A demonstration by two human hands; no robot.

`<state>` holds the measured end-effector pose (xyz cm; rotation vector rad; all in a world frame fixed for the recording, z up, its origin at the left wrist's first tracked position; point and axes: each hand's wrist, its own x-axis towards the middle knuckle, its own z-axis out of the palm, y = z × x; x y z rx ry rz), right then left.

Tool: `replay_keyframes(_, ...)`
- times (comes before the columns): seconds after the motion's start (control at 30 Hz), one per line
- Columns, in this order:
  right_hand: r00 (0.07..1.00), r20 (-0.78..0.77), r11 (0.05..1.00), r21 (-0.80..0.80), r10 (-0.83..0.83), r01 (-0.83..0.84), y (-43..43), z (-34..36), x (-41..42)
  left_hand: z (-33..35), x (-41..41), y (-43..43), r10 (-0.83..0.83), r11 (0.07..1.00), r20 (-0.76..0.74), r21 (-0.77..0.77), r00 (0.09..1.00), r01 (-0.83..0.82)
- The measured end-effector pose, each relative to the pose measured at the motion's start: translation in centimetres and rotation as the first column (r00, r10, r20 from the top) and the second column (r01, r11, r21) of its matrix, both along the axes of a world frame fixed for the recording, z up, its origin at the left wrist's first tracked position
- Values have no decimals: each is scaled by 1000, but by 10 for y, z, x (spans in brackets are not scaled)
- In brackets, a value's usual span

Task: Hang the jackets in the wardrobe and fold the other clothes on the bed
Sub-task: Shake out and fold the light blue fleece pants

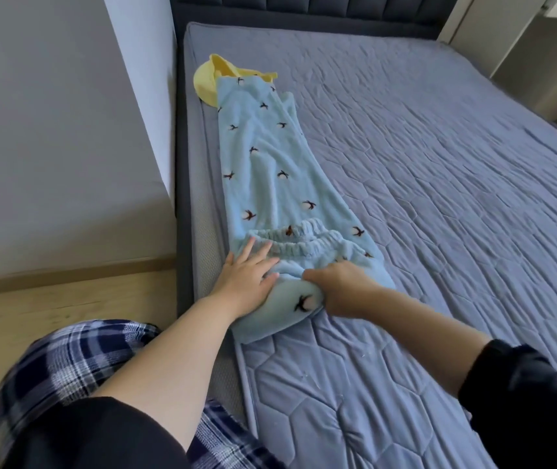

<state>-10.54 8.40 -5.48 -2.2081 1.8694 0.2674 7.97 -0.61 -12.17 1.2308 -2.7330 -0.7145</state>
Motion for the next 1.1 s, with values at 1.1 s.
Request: replay_keyframes(1.1, 658, 306, 706, 73, -688, 705, -83, 5, -89, 22, -2, -20, 840, 365, -203, 898, 504, -246)
